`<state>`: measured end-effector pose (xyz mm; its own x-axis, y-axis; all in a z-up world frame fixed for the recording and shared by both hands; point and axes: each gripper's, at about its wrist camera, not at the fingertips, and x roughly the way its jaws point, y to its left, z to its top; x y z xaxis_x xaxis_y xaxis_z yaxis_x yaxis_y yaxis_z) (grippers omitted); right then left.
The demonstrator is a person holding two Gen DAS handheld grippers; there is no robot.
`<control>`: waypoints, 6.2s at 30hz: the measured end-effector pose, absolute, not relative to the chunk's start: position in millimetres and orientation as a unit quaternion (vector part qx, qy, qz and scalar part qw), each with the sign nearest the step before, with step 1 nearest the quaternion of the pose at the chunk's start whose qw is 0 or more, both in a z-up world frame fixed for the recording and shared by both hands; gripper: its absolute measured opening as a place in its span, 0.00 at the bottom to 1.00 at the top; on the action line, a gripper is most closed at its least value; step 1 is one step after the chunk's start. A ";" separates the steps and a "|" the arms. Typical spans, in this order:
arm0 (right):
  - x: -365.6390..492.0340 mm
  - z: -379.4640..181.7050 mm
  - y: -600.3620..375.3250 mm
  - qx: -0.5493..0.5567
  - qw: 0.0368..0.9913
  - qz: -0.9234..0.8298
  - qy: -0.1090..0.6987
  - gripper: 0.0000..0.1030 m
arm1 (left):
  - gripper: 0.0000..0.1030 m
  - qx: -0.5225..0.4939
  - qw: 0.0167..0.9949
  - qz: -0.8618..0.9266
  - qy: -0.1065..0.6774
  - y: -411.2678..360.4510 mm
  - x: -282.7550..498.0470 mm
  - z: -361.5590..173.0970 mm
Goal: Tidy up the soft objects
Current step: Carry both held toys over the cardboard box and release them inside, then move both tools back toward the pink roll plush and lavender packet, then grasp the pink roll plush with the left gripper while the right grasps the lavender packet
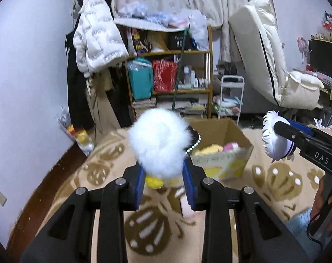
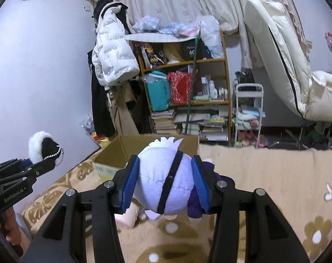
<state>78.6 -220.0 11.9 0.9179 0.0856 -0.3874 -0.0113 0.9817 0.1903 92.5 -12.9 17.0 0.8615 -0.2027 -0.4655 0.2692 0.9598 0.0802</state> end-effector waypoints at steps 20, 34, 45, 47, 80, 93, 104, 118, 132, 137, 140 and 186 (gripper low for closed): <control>158.6 38.1 -213.4 0.058 0.984 0.036 0.163 0.50 | 0.31 0.082 0.975 -0.122 0.164 -51.8 173.2 43.4; 194.1 9.3 -216.1 0.082 0.976 0.044 0.199 0.52 | 0.33 0.080 0.958 -0.131 0.242 -65.6 217.5 -14.3; 208.3 -17.6 -219.1 0.134 0.955 0.078 0.254 0.55 | 0.63 0.062 0.951 -0.128 0.276 -63.7 222.4 -29.5; 205.5 -19.9 -223.4 0.152 0.952 0.075 0.254 0.60 | 0.74 0.070 0.951 -0.113 0.279 -61.4 220.3 -29.2; 104.6 -43.0 -214.3 0.082 0.945 0.058 0.311 1.00 | 0.96 0.107 0.917 -0.096 0.372 -38.8 119.1 -34.1; 116.7 -60.7 -217.6 0.096 0.940 0.051 0.323 1.00 | 0.96 0.117 0.911 -0.123 0.377 -52.6 127.8 -57.5; 140.0 -89.2 -220.2 0.111 0.927 0.055 0.354 1.00 | 0.96 0.134 0.898 -0.155 0.389 -73.8 141.9 -79.0; 154.2 -114.4 -210.4 0.099 0.917 0.058 0.383 1.00 | 0.96 0.155 0.894 -0.173 0.384 -88.0 143.9 -102.0; 166.2 -139.2 -201.1 0.111 0.901 0.074 0.413 1.00 | 0.96 0.172 0.887 -0.165 0.396 -91.6 154.4 -133.8; 170.3 -146.3 -195.6 0.118 0.893 0.088 0.425 0.92 | 0.91 0.164 0.889 -0.169 0.392 -87.3 156.5 -136.8; 173.9 -150.6 -193.5 0.125 0.886 0.099 0.435 0.85 | 0.81 0.152 0.886 -0.179 0.400 -85.2 158.8 -139.8; 144.8 -140.5 -172.2 0.098 0.882 0.094 0.451 0.13 | 0.31 0.076 0.875 -0.168 0.447 -52.4 136.0 -121.6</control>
<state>144.8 -172.2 -140.5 0.5749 0.2555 -0.7773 -0.0778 0.9628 0.2589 136.0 -52.4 -121.6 0.5434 -0.2265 -0.8083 0.3628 0.9317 -0.0171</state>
